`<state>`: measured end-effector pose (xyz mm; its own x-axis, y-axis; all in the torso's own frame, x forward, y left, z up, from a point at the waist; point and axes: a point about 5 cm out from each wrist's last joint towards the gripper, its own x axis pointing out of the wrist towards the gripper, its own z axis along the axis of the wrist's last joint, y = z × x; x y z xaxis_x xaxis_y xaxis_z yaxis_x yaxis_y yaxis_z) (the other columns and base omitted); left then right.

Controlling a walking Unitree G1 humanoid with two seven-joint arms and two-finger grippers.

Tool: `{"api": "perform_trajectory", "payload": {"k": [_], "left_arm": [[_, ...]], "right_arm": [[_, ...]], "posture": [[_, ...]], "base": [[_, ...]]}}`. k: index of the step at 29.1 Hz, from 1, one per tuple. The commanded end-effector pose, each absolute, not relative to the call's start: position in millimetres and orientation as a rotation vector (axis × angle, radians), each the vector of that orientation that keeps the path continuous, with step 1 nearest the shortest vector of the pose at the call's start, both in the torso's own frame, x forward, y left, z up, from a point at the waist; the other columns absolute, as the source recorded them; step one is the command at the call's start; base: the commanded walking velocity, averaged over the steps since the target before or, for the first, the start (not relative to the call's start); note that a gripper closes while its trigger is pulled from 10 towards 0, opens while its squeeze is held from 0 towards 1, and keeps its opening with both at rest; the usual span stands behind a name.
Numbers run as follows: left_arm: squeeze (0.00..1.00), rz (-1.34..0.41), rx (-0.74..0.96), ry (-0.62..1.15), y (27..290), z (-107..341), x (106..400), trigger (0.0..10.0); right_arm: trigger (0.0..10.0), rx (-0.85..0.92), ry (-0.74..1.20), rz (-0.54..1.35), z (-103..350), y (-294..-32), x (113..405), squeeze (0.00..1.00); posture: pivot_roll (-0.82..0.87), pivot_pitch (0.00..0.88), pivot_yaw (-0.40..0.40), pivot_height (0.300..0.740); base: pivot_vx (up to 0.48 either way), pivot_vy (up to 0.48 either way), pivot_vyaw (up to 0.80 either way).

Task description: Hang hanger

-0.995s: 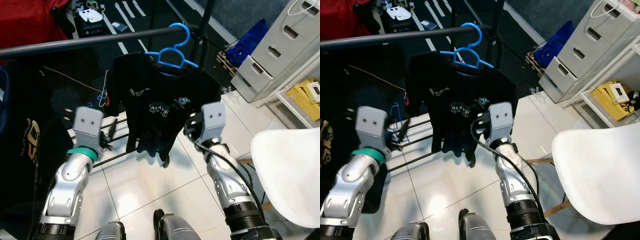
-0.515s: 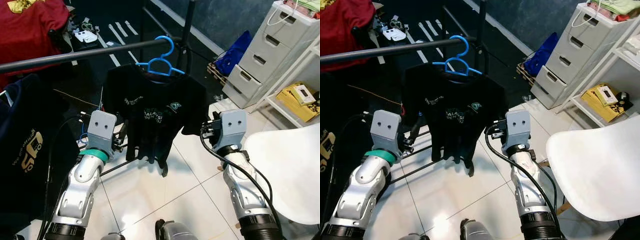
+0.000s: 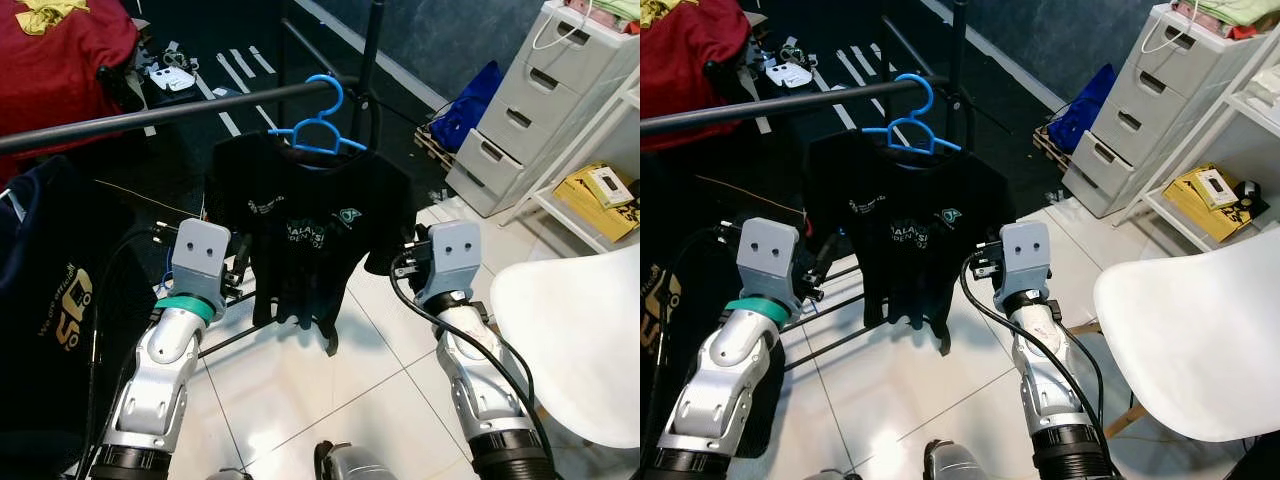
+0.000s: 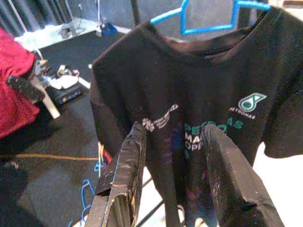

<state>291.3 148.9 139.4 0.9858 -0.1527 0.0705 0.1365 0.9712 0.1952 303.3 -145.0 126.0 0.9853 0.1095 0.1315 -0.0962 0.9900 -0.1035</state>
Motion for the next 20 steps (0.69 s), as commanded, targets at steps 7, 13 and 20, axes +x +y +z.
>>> {"api": "perform_trajectory", "payload": {"k": [7, 13, 20], "left_arm": [[0.00, -0.166, 0.210, -0.103, 143.4, 138.7, 295.9, 10.0], [0.00, -0.167, 0.221, -0.131, 135.8, 141.2, 298.1, 10.0], [0.00, -0.164, 0.220, -0.130, 135.6, 141.6, 299.1, 10.0]], "right_arm": [[10.0, -0.071, -0.097, 0.070, 117.0, -151.2, 301.9, 0.00], [10.0, -0.070, -0.104, 0.061, 119.1, -152.6, 302.8, 0.00], [10.0, -0.093, -0.118, 0.063, 121.5, -152.6, 303.5, 0.00]], "posture": [[-0.14, 0.005, 0.008, 0.740], [-0.14, 0.013, 0.006, 0.740], [-0.14, 0.016, 0.006, 0.740]], "base": [[0.000, 0.000, -0.46], [0.456, 0.000, -0.66], [0.458, 0.000, 0.00]]}}
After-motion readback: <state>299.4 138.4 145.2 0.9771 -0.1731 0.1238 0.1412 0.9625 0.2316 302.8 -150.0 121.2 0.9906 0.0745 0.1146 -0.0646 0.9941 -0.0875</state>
